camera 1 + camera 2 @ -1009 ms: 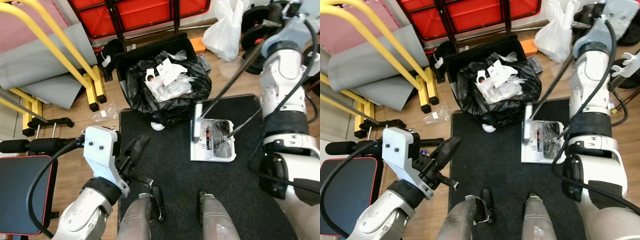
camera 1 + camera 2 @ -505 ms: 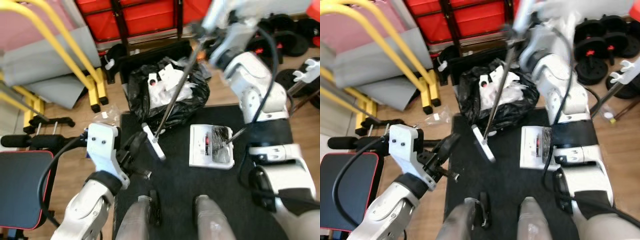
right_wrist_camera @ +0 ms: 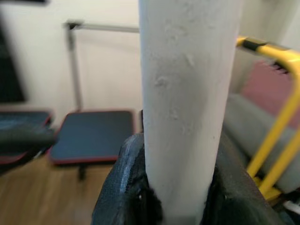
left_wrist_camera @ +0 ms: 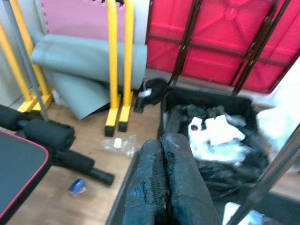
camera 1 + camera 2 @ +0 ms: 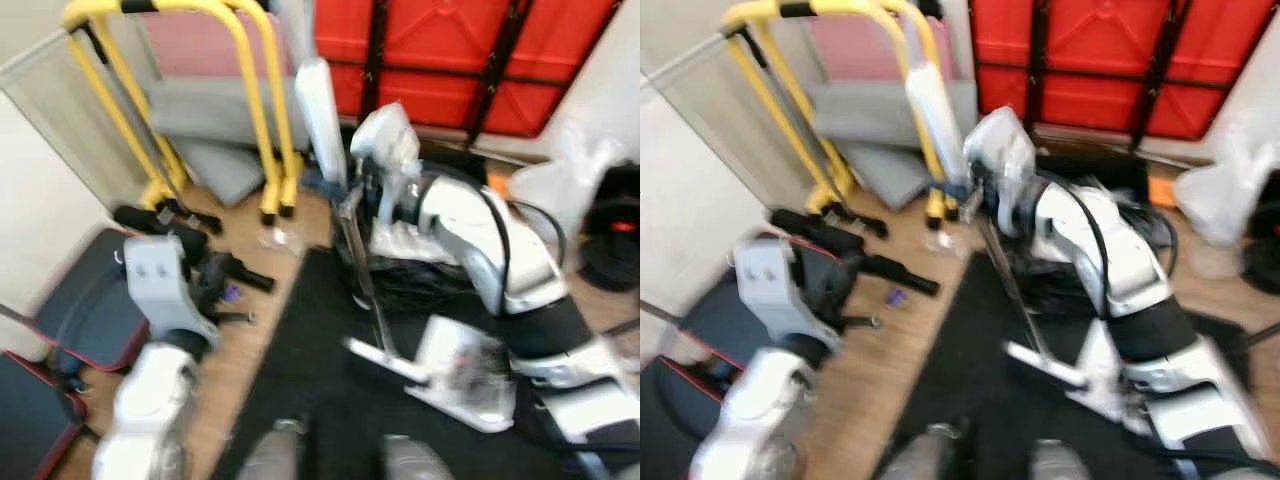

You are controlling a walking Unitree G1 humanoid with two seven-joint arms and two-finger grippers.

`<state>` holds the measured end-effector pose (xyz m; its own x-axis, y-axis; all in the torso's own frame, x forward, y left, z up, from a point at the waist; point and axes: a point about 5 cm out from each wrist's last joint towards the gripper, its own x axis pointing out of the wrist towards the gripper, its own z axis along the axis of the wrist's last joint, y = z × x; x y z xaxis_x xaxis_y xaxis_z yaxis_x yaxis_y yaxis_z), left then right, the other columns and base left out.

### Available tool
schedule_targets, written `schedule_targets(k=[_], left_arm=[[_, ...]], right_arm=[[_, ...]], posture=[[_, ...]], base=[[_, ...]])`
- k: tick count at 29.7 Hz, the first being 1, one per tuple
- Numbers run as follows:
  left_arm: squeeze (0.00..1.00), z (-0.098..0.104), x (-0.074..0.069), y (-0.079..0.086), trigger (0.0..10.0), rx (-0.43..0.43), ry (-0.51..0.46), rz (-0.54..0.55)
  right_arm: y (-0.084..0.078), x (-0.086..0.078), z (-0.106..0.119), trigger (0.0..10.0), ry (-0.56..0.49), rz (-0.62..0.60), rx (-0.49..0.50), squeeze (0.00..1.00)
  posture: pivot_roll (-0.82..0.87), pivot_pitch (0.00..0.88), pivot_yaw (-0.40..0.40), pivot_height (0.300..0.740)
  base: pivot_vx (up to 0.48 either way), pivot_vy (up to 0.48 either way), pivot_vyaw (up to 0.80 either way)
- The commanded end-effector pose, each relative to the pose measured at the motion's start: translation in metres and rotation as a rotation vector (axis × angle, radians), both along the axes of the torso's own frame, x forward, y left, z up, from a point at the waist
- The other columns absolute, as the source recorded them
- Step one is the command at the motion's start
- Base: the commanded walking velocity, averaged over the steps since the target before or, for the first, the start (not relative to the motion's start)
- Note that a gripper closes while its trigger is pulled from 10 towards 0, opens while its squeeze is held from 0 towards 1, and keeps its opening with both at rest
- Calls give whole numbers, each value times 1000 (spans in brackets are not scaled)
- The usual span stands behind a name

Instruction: Sweep floor

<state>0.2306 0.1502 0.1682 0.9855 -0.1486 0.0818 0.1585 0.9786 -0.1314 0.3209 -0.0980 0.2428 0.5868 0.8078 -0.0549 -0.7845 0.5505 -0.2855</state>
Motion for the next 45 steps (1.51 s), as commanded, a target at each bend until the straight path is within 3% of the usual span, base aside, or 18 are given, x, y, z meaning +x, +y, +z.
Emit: schedule_targets(k=[1,3,7,17,21,35,39,45], left_arm=[[0,-4,2,7,10000,18,-4,35],[0,-7,3,7,10000,26,-7,40],[0,-12,2,7,10000,30,2,40],[0,-26,-3,-6,10000,73,41,-35],[0,-29,-2,-7,10000,68,48,-40],[0,-31,-3,-1,10000,29,41,-35],[0,-30,-1,0,10000,-4,31,-25],[0,-31,-1,-1,10000,-34,28,-21]], right_arm=[[8,-14,3,10000,-51,116,-3,0],[5,-21,-4,10000,-21,162,6,0],[0,-22,-12,10000,-1,137,0,0],[-14,-16,-48,10000,107,-194,81,0],[-18,-14,-55,10000,134,-261,105,0],[-21,-9,-60,10000,139,-358,125,0],[-25,-2,-59,10000,106,-468,117,0],[-30,1,-58,10000,99,-497,114,0]], posture=[[-129,34,-27,740],[-131,27,-22,740],[-136,21,-12,740],[-136,0,16,740],[-132,0,16,740],[-118,0,9,740],[-119,0,3,740],[-122,0,-22,740]], base=[[0,0,800],[0,0,800],[0,0,800],[0,0,800],[0,0,800],[0,0,800],[304,0,347],[379,0,473]])
